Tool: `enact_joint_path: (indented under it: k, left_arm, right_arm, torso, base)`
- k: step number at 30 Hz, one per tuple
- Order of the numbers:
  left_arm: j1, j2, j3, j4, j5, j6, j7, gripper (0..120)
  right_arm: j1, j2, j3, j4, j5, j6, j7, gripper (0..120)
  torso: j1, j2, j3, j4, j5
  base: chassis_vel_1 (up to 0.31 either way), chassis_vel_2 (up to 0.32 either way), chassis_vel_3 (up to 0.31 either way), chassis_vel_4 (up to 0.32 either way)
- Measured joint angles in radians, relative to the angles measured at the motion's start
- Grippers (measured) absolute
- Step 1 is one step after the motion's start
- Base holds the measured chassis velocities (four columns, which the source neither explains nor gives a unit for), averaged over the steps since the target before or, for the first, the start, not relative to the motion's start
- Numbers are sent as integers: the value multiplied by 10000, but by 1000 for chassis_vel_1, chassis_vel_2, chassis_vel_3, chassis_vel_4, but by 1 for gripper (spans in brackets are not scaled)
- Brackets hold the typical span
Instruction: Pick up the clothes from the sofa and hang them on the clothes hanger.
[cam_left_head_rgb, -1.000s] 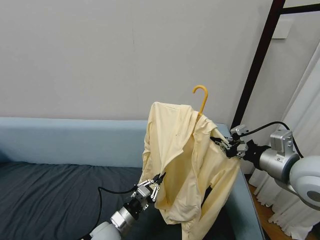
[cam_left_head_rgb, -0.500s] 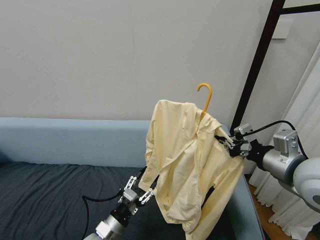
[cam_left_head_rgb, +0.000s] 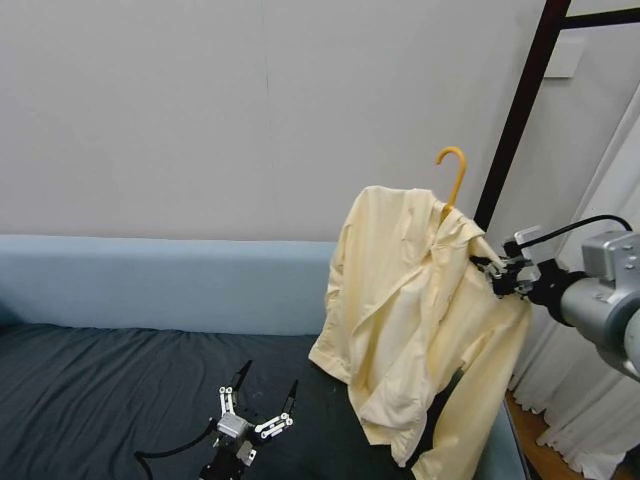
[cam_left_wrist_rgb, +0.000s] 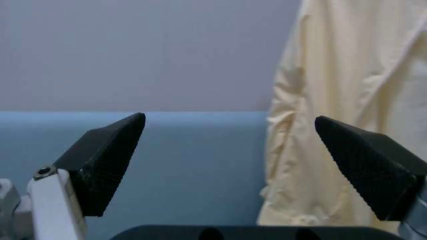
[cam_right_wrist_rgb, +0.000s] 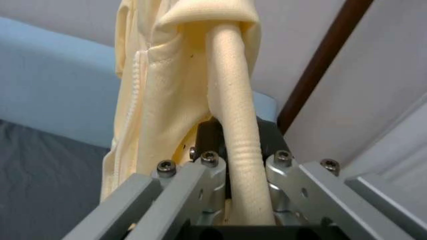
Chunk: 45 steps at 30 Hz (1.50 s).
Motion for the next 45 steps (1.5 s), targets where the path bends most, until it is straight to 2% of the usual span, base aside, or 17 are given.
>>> enact_joint_path:
  k: [1, 3, 4, 7, 8, 10, 13, 17, 25, 31, 39, 42, 45]
  left_arm:
    - [455, -329, -477, -224, -160, 105, -35, 100]
    - [1279, -892, -1249, -603, -414, 171, -42, 100]
    - [1279, -892, -1249, -603, -414, 171, -42, 100]
    - [2098, -1345, -1770, -841, -484, -36, -44, 100]
    - [2098, -1345, -1770, -841, -484, -36, -44, 100]
    - [2411, -1499, -1816, -890, -464, -160, -40, 100]
    - [2563, -1567, -1806, -904, -351, -274, -35, 100]
    - [2709, -1584, -1695, -853, -56, -658, -1, 100]
    - [2809, -1608, -1333, -848, 272, -727, 112, 100]
    - [2782, -1626, -1226, -848, 270, -727, 130, 100]
    - [2764, -1619, -1219, -848, 261, -716, 135, 100]
    - [2760, -1616, -1217, -848, 256, -712, 137, 100]
    - [2757, -1614, -1214, -847, 254, -709, 138, 100]
  right_arm:
    - [-28, 76, 48, -156, -224, -120, 23, 4]
    - [-215, 318, -137, -603, -1699, -169, -314, 4]
    - [-215, 318, -137, -603, -1699, -169, -314, 4]
    - [-905, 986, -31, -1153, -3397, -195, -590, 4]
    - [-905, 986, -31, -1153, -3397, -195, -590, 4]
    - [-1514, 1326, 625, -1352, -3648, -215, -417, 4]
    - [-1651, 1371, 1025, -1429, -3425, -214, -185, 4]
    - [-1650, 1019, 1551, -1858, -2409, -220, 231, 4]
    - [-1450, 304, 1932, -3073, -2550, -221, -78, 4]
    - [-1122, -99, 1762, -4058, -3151, -219, -415, 4]
    - [-676, -401, 1403, -5949, -4837, -122, -1491, 4]
    - [-655, -494, 1353, -6598, -5875, 386, -1898, 4]
    - [-648, -445, 1310, -6813, -6244, 701, -2047, 4]
  torso:
    - [0, 0, 0, 3, 0]
    - [0, 0, 0, 2, 2]
    - [0, 0, 0, 2, 2]
    - [1, -1, 2, 10, 8]
    - [1, -1, 2, 10, 8]
    - [0, -1, 2, -2, 8]
    - [1, -1, 1, -3, 4]
    - [0, -1, 1, 3, 2]
    - [1, -1, 1, 2, 3]
    - [1, -1, 1, 3, 2]
    - [1, -2, 1, 2, 5]
    - [1, -1, 1, -1, 5]
    - [1, -1, 0, -1, -1]
  base:
    - [0, 0, 0, 0]
    - [0, 0, 0, 0]
    - [0, 0, 0, 0]
    - [0, 0, 0, 0]
    - [0, 0, 0, 0]
    - [0, 0, 0, 0]
    - [0, 0, 0, 0]
    - [0, 0, 0, 0]
    - [0, 0, 0, 0]
    - [0, 0, 0, 0]
    - [0, 0, 0, 0]
    - [0, 0, 0, 0]
    - [0, 0, 0, 0]
